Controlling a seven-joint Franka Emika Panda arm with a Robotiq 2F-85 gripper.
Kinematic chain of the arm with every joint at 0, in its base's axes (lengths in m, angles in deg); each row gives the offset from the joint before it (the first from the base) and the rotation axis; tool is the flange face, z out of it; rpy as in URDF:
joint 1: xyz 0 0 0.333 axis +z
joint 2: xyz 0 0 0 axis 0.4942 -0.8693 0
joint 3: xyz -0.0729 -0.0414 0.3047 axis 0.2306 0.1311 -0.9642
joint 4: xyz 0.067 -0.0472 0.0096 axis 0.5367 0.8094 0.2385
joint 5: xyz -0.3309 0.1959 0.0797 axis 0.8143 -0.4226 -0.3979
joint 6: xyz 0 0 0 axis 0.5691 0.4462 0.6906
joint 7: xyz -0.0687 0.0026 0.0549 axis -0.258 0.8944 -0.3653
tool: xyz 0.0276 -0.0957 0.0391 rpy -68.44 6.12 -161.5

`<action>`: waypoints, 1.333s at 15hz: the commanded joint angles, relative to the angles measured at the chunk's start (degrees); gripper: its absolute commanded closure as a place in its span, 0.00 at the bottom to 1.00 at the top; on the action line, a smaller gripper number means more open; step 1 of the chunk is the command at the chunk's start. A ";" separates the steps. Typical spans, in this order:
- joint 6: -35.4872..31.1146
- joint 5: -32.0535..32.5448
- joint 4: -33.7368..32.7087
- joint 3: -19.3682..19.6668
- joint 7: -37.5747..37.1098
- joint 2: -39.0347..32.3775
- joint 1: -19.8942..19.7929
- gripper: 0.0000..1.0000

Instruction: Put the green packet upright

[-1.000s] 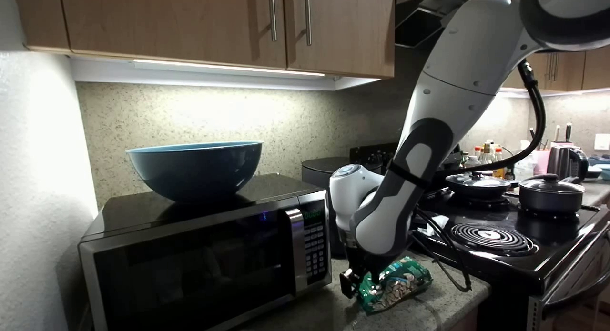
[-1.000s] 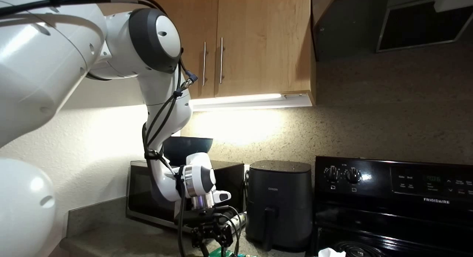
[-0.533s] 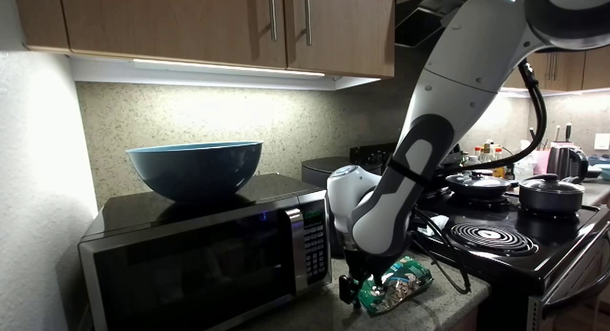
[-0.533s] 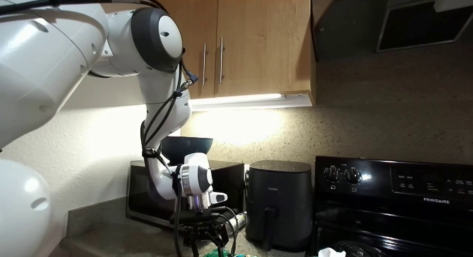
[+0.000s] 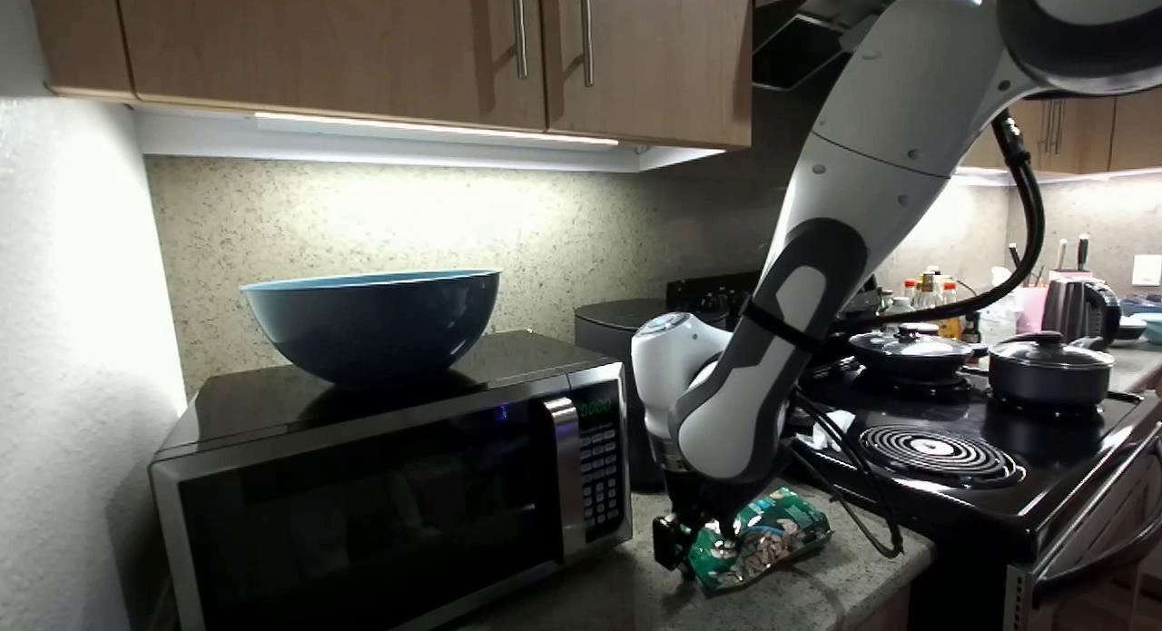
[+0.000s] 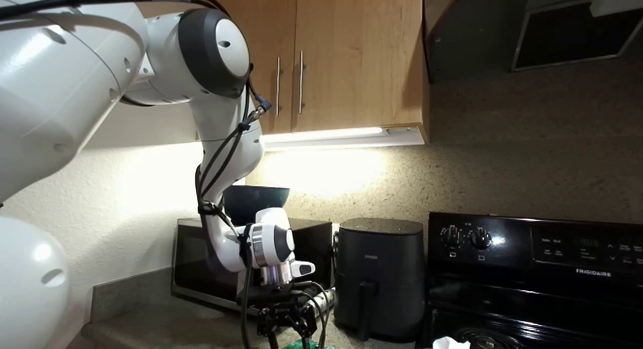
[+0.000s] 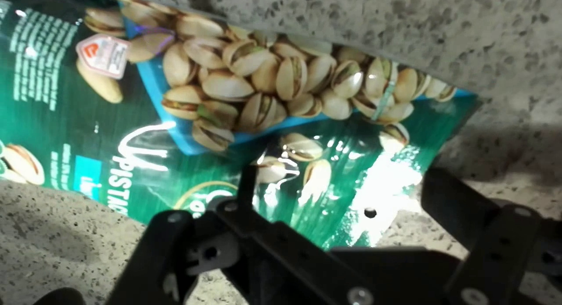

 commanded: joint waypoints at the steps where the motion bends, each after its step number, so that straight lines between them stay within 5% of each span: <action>1: -1.70 0.78 1.39 1.86 -2.56 0.22 0.09 0.35; 8: -1.67 0.87 1.00 3.18 -2.52 0.17 0.03 0.80; 11: -1.90 -1.76 2.44 0.80 1.73 2.98 -2.21 0.95; 17: -8.30 -17.57 12.94 -10.59 22.25 16.46 -13.07 0.96; 20: -10.86 -31.58 16.90 -22.17 34.35 22.17 -24.10 0.97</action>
